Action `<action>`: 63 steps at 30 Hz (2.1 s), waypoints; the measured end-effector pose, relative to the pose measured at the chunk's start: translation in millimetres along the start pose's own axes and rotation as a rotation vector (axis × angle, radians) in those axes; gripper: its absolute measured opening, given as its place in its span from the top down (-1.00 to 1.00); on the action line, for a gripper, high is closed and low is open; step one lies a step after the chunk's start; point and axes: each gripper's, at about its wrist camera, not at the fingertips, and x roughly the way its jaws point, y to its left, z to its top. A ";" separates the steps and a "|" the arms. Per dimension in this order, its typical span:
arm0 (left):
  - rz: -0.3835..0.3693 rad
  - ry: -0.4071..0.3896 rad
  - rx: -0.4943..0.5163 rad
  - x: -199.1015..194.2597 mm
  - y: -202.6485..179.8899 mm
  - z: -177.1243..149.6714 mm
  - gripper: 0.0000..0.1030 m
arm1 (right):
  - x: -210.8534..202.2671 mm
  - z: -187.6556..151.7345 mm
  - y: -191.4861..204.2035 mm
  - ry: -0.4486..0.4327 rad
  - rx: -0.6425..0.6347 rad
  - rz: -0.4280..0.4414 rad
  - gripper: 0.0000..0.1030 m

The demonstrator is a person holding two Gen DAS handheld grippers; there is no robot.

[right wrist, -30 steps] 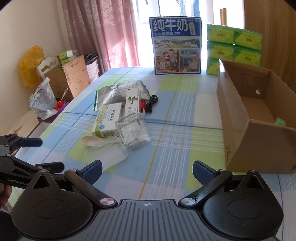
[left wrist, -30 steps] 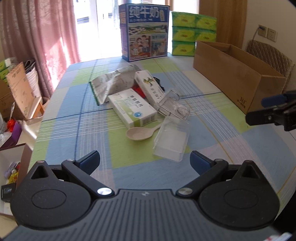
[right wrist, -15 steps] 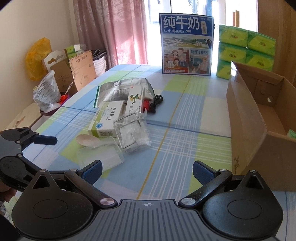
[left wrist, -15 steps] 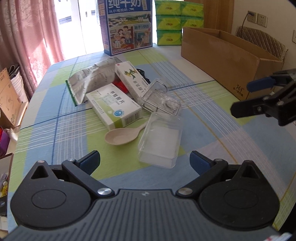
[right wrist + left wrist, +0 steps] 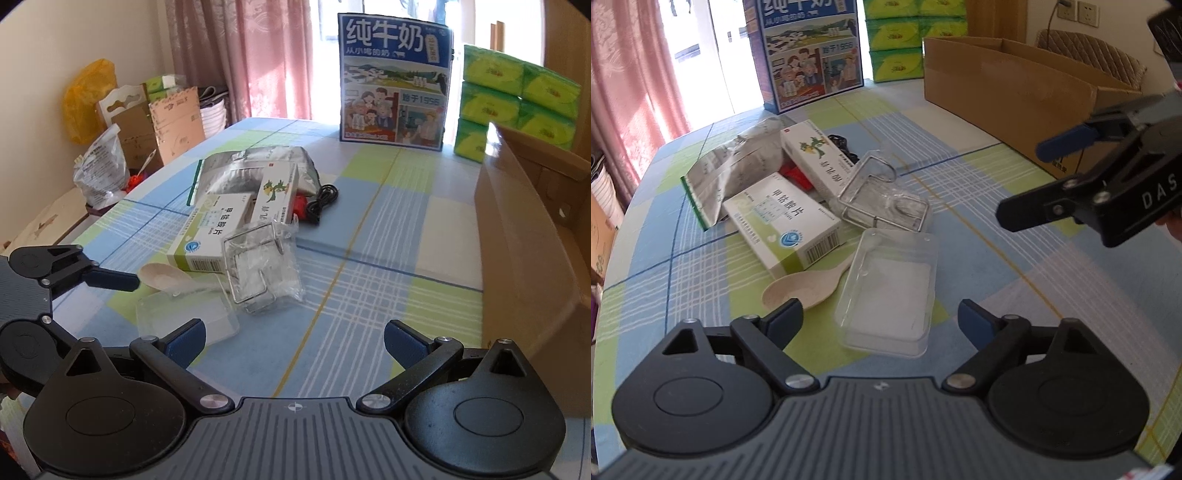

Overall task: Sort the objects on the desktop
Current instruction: 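Grasp the clear plastic tray with the left tool while the right tool grasps the wire holder, then carry the clear tray with the left tool while the right tool carries the wire holder to the cardboard box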

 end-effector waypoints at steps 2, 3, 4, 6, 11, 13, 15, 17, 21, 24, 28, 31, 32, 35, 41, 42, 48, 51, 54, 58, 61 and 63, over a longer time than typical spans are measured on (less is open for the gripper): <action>0.000 0.005 0.009 5.6 -0.6 0.3 -0.54 | 4.0 1.4 -1.1 0.002 -0.006 0.006 -0.96; -0.001 0.008 0.010 8.2 -0.4 0.4 -0.50 | 6.1 2.1 -1.4 0.004 -0.009 0.007 -0.96; -0.002 0.012 0.010 10.9 -0.1 0.5 -0.44 | 7.9 2.6 -2.2 0.005 -0.013 0.008 -0.96; -0.004 0.017 0.011 16.0 0.5 0.8 -0.35 | 11.3 3.7 -3.1 0.008 -0.019 0.010 -0.96; -0.016 0.008 -0.008 18.6 2.1 1.6 -0.12 | 19.2 5.6 -3.7 0.014 -0.034 0.021 -0.94; -0.021 0.002 -0.021 14.8 3.2 0.1 -0.07 | 23.1 6.4 -2.1 0.015 -0.047 0.033 -0.88; -0.015 -0.004 -0.042 7.6 5.7 -3.0 0.01 | 27.9 7.1 1.0 0.019 -0.065 0.049 -0.81; 0.000 -0.014 -0.064 -1.2 10.0 -8.1 0.02 | 33.6 7.4 4.5 0.022 -0.083 0.066 -0.76; 0.029 -0.024 -0.119 -14.7 21.9 -20.2 0.02 | 46.8 7.5 15.5 0.026 -0.131 0.088 -0.59; 0.040 -0.026 -0.150 -17.9 28.8 -26.8 0.01 | 56.0 7.5 24.8 0.021 -0.183 0.087 -0.48; 0.032 -0.032 -0.162 -17.2 31.3 -31.8 0.01 | 68.0 5.3 34.7 0.018 -0.251 0.083 -0.31; 0.031 -0.040 -0.166 -15.5 30.5 -33.1 0.01 | 76.0 4.0 39.7 0.030 -0.278 0.086 -0.07; 0.031 -0.041 -0.168 -14.9 30.8 -32.5 0.01 | 77.2 3.4 41.2 0.028 -0.286 0.080 -0.04; 0.027 -0.038 -0.168 -13.9 29.8 -31.2 0.01 | 79.3 4.2 41.9 0.023 -0.288 0.071 0.13; 0.029 -0.032 -0.163 -12.6 26.4 -30.1 -0.04 | 71.9 3.6 37.0 0.053 -0.264 0.052 0.45; 0.031 -0.031 -0.161 -12.4 25.8 -29.7 -0.05 | 68.9 2.4 36.5 0.063 -0.260 0.044 0.45; 0.042 -0.025 -0.136 -8.8 21.8 -25.6 -0.09 | 47.4 -6.6 23.0 0.109 -0.162 0.005 0.46; 0.050 -0.021 -0.125 -6.0 20.7 -22.3 -0.09 | 41.8 -7.9 19.5 0.115 -0.131 -0.009 0.46; 0.058 -0.008 -0.108 -3.7 19.0 -19.2 -0.02 | 39.0 -8.7 20.0 0.115 -0.120 -0.010 0.46; 0.065 -0.001 -0.083 -5.4 15.2 -16.6 -0.01 | 34.4 -8.9 19.8 0.107 -0.112 -0.018 0.46; 0.066 -0.003 -0.076 -10.9 13.8 -12.6 0.00 | 27.3 -8.1 18.0 0.094 -0.087 -0.022 0.46; 0.061 -0.008 -0.078 -15.2 13.5 -9.1 0.00 | 20.6 -7.6 16.3 0.084 -0.061 -0.022 0.46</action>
